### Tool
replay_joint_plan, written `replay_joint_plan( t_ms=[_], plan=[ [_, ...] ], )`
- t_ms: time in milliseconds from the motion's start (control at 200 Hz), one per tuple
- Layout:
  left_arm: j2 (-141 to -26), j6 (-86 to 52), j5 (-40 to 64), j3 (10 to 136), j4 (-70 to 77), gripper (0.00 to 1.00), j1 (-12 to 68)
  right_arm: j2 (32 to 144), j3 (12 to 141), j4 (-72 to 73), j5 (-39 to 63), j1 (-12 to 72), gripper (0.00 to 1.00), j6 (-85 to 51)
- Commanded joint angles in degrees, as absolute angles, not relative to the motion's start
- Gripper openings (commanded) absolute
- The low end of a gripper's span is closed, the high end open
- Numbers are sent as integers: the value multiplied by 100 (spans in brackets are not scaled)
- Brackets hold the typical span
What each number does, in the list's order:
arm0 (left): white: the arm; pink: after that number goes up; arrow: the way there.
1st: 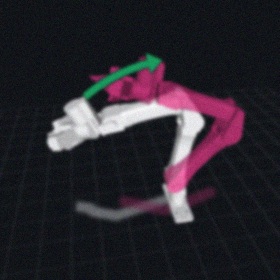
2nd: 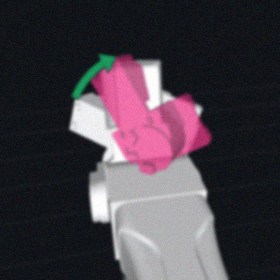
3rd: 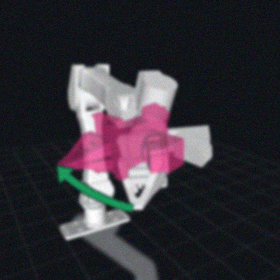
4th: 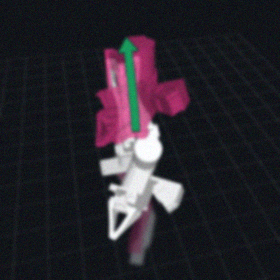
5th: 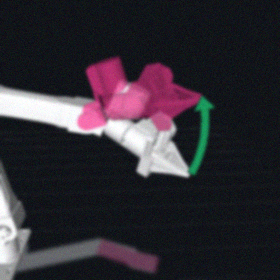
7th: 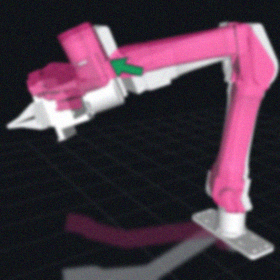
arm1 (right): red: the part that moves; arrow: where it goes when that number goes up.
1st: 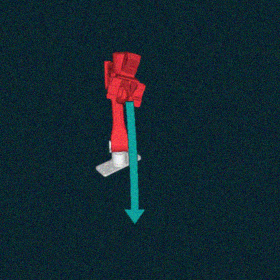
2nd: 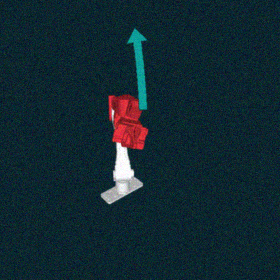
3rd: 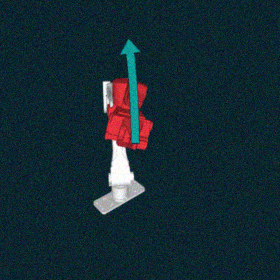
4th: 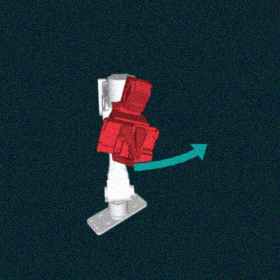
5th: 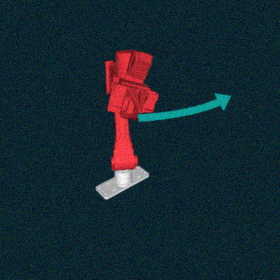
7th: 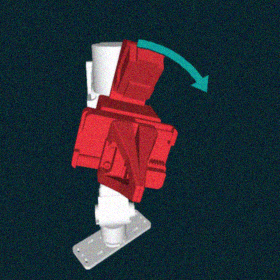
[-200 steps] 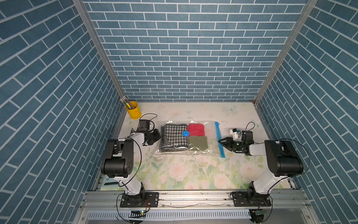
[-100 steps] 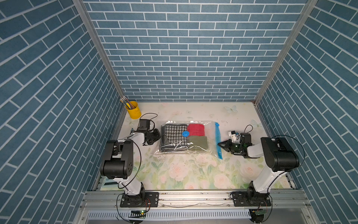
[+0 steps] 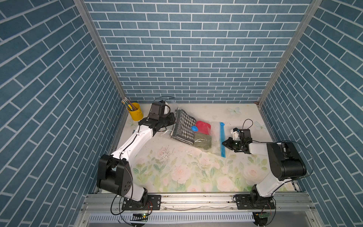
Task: Take the scarf out of the vacuum bag
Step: Adjust the vacuum bag at the center of the board.
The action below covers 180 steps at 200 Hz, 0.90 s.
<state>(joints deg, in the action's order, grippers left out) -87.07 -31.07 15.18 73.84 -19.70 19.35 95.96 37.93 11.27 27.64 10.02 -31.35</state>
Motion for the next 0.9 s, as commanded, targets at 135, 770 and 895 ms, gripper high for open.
replay_joint_plan(
  t_ms=[135,770,895],
  plan=[
    [-9166,-3210,1446,8680,-2380,0,2918,9866,4120,-194,1260,1361,0,-2686],
    [-9774,-3061,-73,11640,-4208,0,3577,10372,4802,-1192,872,1650,0,-2200],
    [-9803,-3075,-478,11866,-4600,0,3569,10434,4924,-1354,789,1722,0,-2094]
  ],
)
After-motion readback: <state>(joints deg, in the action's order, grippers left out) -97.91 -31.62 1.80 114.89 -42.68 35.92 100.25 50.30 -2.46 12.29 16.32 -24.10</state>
